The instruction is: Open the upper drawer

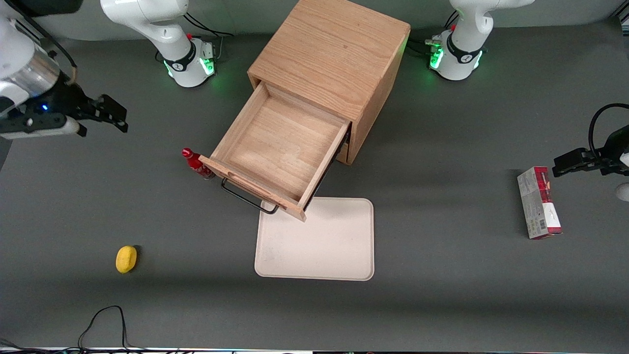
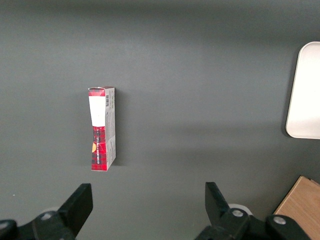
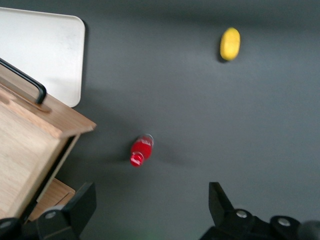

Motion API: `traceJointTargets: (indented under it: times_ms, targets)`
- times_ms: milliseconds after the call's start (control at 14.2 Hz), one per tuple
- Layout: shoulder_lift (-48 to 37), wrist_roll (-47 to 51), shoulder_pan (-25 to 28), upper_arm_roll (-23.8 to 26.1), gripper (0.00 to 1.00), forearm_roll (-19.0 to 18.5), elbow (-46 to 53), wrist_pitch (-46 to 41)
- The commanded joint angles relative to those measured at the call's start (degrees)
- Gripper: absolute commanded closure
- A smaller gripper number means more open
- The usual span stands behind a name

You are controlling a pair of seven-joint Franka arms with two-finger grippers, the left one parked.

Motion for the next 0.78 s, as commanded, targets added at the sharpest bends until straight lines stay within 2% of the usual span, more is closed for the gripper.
traceJointTargets:
  times_ms: [0,141,706]
  targets:
    - [-3.9,1.5,-1.7,0.1,0.00,1.0,-4.1,-0.6]
    - [-3.8,0.9,-3.5,0.2,0.00,0.9,-4.1,-0.6]
    - [-2.6,1.0,-3.7,0.6,0.00,1.9,-3.4,-0.6]
